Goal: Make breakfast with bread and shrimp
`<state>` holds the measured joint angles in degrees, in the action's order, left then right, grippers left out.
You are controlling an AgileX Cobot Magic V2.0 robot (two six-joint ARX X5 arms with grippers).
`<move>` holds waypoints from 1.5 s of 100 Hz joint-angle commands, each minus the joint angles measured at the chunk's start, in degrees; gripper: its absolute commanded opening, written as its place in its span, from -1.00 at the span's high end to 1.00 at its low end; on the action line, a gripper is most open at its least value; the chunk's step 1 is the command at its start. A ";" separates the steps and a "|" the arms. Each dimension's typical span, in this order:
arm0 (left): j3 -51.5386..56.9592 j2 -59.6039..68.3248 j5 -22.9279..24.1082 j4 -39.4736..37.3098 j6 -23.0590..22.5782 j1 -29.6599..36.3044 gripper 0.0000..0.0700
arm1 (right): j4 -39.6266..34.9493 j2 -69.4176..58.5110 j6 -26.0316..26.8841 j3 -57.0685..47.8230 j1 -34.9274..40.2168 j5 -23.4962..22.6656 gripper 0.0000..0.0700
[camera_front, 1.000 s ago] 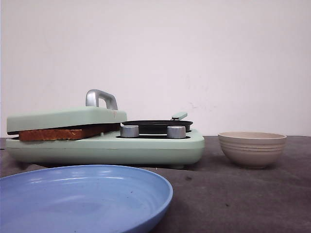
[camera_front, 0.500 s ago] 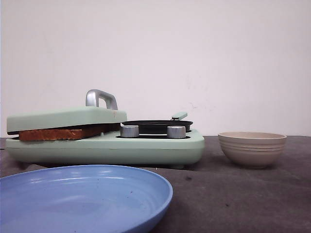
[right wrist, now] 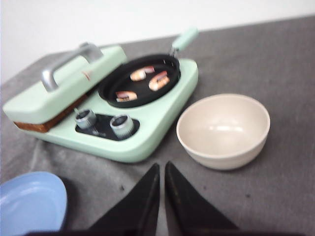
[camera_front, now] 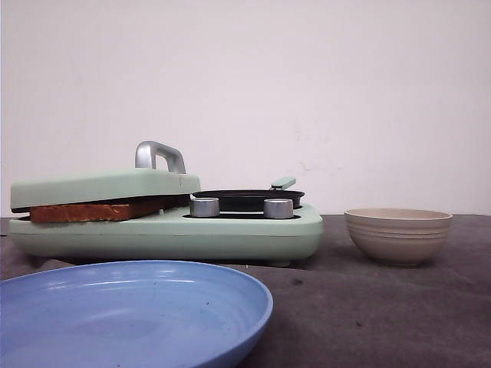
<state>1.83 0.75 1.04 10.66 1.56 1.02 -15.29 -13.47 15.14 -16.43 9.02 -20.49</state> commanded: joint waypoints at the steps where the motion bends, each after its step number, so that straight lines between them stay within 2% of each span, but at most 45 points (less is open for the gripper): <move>1: -0.85 0.17 -0.15 0.42 0.15 0.02 0.99 | 0.79 1.46 -3.32 -0.46 0.28 4.50 0.97; 8: -0.85 0.17 -0.15 0.44 0.15 0.02 0.99 | 2.01 2.82 -9.70 0.17 0.28 13.79 0.97; 12: -0.85 0.17 -0.15 0.44 0.15 0.02 0.99 | 3.45 3.61 -12.61 1.14 0.28 16.92 0.97; 20: -0.85 0.17 -0.09 0.44 0.15 0.02 0.99 | 7.52 5.60 -16.35 3.87 0.11 18.58 0.97; 30: -0.85 0.17 -0.09 0.44 0.15 0.02 0.99 | 11.19 8.92 -18.40 7.96 -0.77 20.52 0.97; 49: -0.85 0.17 0.00 0.42 0.15 0.02 0.99 | 13.77 13.27 -18.82 15.67 -2.69 20.39 0.97; 68: -0.85 0.17 0.02 0.42 0.15 0.02 0.99 | 4.37 13.27 -18.73 15.78 -2.93 20.02 0.97; 115: -0.85 0.17 0.00 0.42 0.17 0.02 0.99 | 4.50 13.27 -18.73 15.78 -5.92 22.18 0.97; 132: -0.85 0.17 0.02 0.42 0.17 0.02 0.99 | 4.55 13.27 -14.25 15.78 -4.94 22.32 0.97; 150: -0.85 0.17 0.02 0.42 0.17 0.02 0.99 | 4.61 13.27 -14.29 15.78 -4.26 22.36 0.97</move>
<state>1.83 0.80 1.10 10.63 1.56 1.02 -10.04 -0.30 -0.16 -0.91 4.51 1.54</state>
